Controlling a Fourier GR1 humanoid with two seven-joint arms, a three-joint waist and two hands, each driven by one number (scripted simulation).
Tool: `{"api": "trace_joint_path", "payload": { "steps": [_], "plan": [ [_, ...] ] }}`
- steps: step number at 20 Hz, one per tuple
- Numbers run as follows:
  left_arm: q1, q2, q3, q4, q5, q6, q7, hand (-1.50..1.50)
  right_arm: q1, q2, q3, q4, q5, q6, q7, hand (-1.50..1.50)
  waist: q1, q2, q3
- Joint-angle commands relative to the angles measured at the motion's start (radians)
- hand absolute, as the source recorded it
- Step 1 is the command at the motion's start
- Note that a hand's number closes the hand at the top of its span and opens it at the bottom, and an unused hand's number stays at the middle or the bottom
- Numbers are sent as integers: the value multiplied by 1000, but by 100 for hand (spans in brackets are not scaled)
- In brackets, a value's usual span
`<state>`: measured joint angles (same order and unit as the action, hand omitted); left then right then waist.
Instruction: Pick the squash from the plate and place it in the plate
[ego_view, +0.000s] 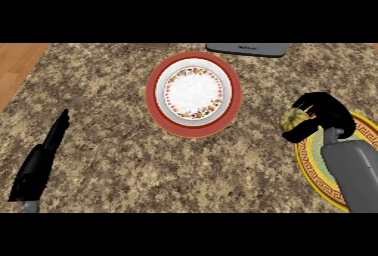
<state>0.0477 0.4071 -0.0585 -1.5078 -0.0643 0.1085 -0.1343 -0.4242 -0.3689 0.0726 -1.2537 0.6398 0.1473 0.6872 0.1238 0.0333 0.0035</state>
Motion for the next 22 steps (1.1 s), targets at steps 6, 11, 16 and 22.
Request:
{"api": "trace_joint_path", "payload": {
  "steps": [6,11,16,22],
  "plan": [
    [-57,-11,-47,-9,-9,-36,-10,0,-228,-141,170,54,-9,223,-515,150,87,39,5],
    [-72,-19,-49,-14,-10,-29,14,0,-329,-210,116,152,-24,163,-772,150,67,36,8],
    [-101,-3,-29,4,-17,-25,28,0,-418,-209,42,243,-51,33,-992,150,47,35,8],
    [-77,-18,-32,24,-23,-14,19,0,-502,-193,-39,366,-178,53,-1330,150,14,18,3]
  ]
}}
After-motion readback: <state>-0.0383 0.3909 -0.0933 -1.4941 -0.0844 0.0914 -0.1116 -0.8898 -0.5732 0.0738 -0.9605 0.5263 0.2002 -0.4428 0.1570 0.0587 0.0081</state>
